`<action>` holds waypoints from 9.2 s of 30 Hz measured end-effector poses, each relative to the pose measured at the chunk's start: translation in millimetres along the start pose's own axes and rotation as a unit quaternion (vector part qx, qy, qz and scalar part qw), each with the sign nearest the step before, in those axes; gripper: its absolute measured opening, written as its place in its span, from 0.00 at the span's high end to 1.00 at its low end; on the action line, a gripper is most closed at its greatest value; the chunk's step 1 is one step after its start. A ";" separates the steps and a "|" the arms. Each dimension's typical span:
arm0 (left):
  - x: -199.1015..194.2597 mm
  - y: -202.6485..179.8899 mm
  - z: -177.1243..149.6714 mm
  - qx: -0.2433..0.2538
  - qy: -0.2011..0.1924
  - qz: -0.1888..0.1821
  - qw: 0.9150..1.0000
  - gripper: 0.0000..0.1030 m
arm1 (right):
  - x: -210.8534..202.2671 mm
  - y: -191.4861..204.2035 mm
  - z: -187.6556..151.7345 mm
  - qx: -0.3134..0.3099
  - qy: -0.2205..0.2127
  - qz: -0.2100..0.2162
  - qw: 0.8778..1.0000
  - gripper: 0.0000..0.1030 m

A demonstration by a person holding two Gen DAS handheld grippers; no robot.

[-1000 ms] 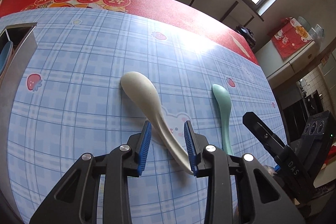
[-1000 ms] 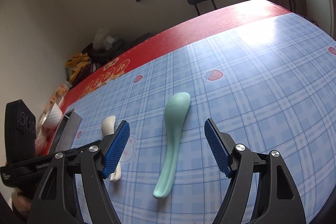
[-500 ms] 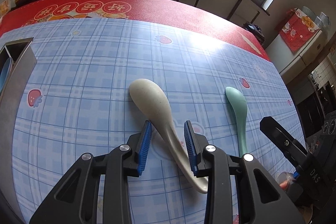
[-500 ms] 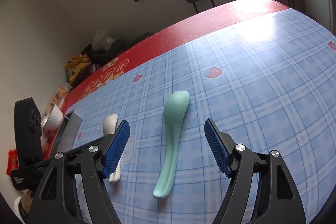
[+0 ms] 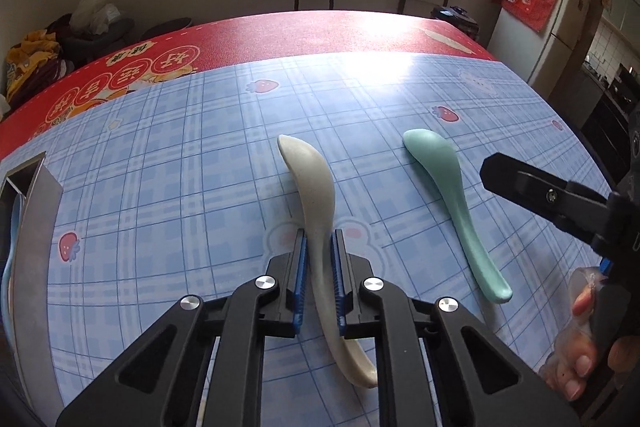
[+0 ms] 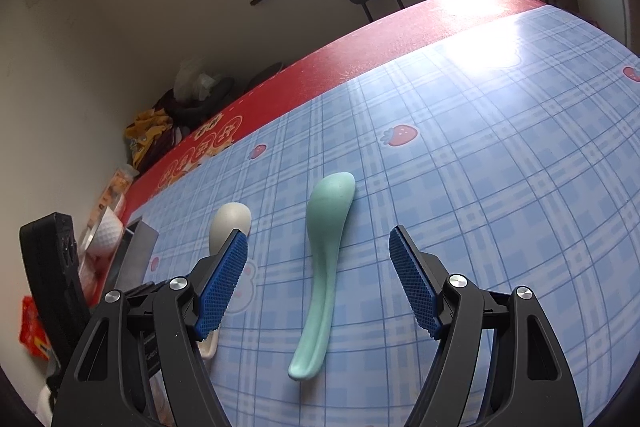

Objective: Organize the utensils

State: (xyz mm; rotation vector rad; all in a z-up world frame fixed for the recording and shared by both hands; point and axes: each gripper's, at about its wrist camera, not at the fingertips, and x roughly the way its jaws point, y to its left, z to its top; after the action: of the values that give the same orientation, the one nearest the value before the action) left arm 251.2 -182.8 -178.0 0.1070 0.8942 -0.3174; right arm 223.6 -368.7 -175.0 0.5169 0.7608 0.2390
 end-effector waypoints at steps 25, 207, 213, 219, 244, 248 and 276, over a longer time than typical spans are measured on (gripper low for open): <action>-66.6 10.6 -36.0 0.006 -0.072 0.001 0.997 0.94 | 1.1 -5.5 2.2 0.015 0.004 0.017 1.000 0.31; -204.4 293.3 -129.2 -0.217 -0.208 0.096 0.949 0.17 | 153.3 282.5 -75.2 -0.010 0.200 0.106 0.974 0.85; -202.9 293.6 -128.1 -0.217 -0.206 0.095 0.949 0.17 | 139.6 285.2 -64.3 -0.051 0.164 0.086 0.981 0.85; -202.1 292.0 -128.8 -0.219 -0.204 0.093 0.950 0.17 | 128.5 291.9 -55.7 -0.098 0.137 0.071 0.983 0.85; -220.6 257.6 -116.9 -0.156 -0.235 0.119 0.952 0.06 | 2.6 264.8 -64.9 -0.256 -0.019 -0.007 0.967 0.29; -231.0 232.6 -111.1 -0.118 -0.239 0.134 0.955 0.06 | -32.5 250.9 -61.1 -0.259 -0.050 -0.018 0.964 0.15; -313.3 102.6 -101.9 -0.016 -0.311 0.146 0.939 0.06 | -176.5 190.6 -77.4 -0.207 -0.199 -0.054 0.956 0.15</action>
State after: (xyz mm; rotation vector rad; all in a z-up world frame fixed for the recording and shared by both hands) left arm 24.6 8.3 -1.4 0.0985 0.2471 -0.0465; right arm 40.1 -247.3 -16.8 0.1148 0.3272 0.1771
